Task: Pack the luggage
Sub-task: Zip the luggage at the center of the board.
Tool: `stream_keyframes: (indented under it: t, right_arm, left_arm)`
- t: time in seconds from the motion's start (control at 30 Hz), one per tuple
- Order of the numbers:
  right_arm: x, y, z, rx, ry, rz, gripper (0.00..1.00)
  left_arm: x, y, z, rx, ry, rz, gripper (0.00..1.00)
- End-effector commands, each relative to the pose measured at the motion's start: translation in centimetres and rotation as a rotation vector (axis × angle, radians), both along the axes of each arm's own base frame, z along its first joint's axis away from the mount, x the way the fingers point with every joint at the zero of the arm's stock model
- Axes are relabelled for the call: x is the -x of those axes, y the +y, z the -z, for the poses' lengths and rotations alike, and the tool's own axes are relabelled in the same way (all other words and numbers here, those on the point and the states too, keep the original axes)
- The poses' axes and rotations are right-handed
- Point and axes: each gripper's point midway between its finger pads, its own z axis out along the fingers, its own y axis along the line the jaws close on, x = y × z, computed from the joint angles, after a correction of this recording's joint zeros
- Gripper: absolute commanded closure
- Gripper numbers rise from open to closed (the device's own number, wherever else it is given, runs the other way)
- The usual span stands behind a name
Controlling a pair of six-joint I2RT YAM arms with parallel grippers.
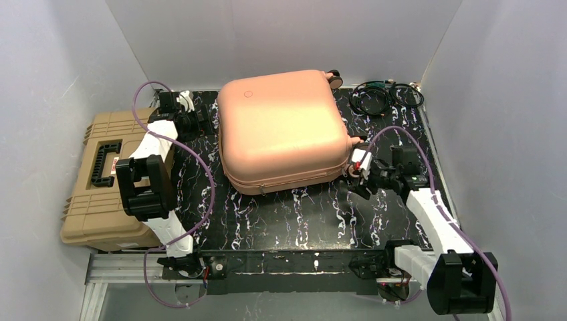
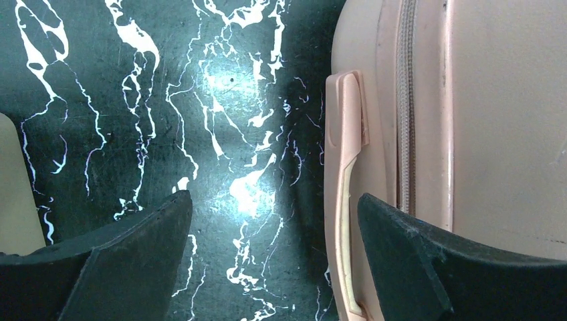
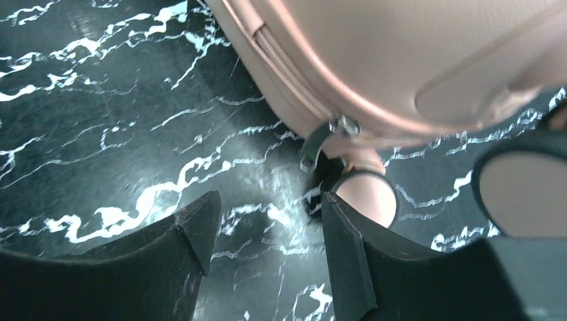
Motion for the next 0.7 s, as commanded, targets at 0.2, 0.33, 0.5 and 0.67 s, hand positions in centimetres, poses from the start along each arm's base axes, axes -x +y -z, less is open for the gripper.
stream_keyframes:
  t: [0.2,0.33,0.5,0.67]
  right_arm:
    - [-5.8,3.3,0.0,0.113,-0.23,0.146,0.37]
    - [-7.1,2.1,-0.7,0.131,-0.265,0.245,0.4]
    - [-7.3,2.0,-1.4,0.119,-0.239,0.28,0.41]
    - [-4.8,4.0,-2.5,0.048,-0.137,0.161,0.31]
  left_arm:
    - [0.2,0.8,0.4,-0.038,0.0,-0.004,0.08]
    - [0.3,0.9,0.5,-0.041,-0.001,-0.003,0.08]
    - [0.2,0.7,0.6,-0.029,0.003,-0.003,0.09]
    - [0.2,0.7,0.3,-0.027,-0.004,-0.004,0.09]
